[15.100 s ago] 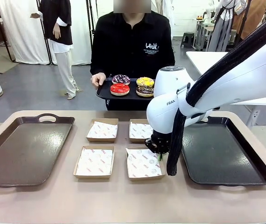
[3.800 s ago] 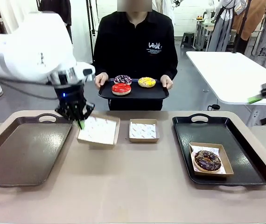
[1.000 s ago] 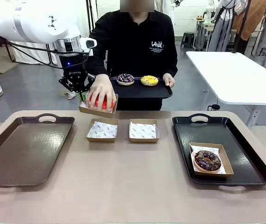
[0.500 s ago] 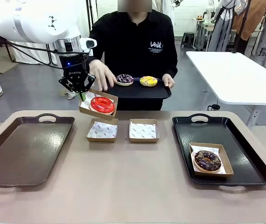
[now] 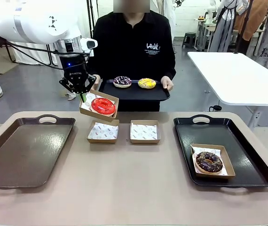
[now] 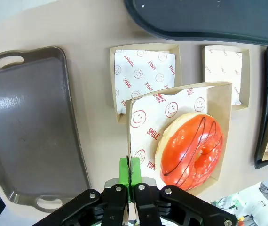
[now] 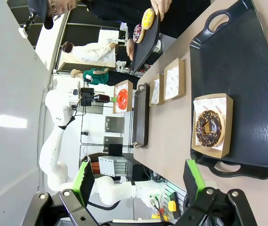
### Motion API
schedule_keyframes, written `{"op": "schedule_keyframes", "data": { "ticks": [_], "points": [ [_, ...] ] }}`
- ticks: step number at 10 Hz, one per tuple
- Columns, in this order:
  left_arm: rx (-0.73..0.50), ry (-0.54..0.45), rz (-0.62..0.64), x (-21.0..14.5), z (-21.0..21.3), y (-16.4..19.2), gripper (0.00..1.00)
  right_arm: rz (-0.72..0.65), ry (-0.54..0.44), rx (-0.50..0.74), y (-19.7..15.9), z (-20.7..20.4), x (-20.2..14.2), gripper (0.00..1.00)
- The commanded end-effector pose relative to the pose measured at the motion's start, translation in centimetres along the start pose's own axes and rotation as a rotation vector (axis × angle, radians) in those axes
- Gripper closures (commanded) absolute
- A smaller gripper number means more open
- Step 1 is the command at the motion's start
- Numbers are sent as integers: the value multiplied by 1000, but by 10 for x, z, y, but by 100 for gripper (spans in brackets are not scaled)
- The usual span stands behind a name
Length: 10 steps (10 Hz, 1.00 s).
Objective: Individually package the donuts and arrange them on the tray.
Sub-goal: Place the picked Paper togo box on the Handle tray while simultaneously picking up another Paper togo box from the table with the other hand.
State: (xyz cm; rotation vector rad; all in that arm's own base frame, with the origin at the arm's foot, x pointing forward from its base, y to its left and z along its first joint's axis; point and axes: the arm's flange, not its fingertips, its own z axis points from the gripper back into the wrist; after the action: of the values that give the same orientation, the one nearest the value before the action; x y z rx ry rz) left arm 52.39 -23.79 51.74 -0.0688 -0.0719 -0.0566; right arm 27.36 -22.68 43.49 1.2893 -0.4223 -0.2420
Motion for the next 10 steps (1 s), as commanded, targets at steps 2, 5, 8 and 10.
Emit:
{"op": "schedule_keyframes", "data": {
  "ticks": [2,5,8,10],
  "points": [
    [-29,0,-49,-1,6,14,99,9,4,-69,11,-16,9,0],
    [-154,-18,-92,-44,43,70,99,33,78,-272,95,-75,46,0],
    [-153,-22,-96,-106,63,115,99,44,154,-496,178,-181,84,0],
    [-93,-23,-107,-142,55,134,99,45,174,-655,182,-252,106,0]
  ]
}}
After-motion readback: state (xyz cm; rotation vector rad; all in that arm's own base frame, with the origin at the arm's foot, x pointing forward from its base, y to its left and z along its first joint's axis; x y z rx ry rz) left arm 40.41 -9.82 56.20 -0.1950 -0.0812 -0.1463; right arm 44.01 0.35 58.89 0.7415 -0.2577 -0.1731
